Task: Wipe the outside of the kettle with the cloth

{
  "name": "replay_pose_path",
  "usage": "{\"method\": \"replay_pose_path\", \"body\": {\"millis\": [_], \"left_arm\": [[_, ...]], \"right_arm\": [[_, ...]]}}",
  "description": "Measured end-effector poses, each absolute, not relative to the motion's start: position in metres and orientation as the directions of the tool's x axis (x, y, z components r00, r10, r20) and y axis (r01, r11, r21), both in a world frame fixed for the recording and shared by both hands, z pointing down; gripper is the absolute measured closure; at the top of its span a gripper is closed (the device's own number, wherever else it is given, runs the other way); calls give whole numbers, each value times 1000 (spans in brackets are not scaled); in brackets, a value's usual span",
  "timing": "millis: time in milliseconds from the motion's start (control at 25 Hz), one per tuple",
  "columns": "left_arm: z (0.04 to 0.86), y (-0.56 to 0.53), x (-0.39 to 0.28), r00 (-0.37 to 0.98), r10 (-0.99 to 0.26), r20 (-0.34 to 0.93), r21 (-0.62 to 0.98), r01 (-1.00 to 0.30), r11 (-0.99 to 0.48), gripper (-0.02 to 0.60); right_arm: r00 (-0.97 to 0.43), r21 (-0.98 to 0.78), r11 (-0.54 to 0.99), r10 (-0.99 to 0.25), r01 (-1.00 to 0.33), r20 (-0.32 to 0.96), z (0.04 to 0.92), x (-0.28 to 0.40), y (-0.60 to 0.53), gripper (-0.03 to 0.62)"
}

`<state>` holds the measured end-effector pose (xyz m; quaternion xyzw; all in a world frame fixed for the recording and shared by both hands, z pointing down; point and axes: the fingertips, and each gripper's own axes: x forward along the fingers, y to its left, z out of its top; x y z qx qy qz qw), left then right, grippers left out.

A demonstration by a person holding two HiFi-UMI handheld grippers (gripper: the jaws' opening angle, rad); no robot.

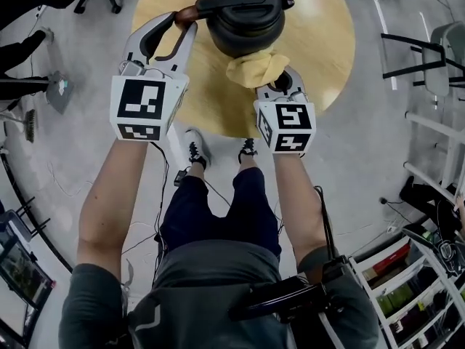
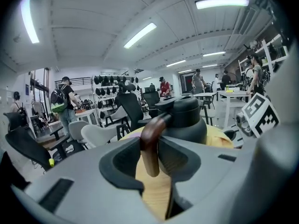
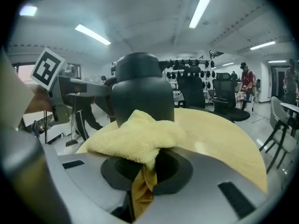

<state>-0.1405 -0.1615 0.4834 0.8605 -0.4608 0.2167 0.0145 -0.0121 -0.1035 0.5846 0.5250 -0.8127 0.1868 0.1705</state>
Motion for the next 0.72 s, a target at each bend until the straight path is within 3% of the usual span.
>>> {"method": "replay_pose_path", "body": {"millis": [360,720], "left_arm": [[491,-177,-149,528,-749,400,-227,-734,-640,462],[492,-190,-152,512,-732,450,-274,-701,-659,460]], "right_arm": [[-412,-120,420,-726,-900,550,628,-24,-105,533],[-450,-135,436,-790,-890,416,516,-10,-92,532]]}}
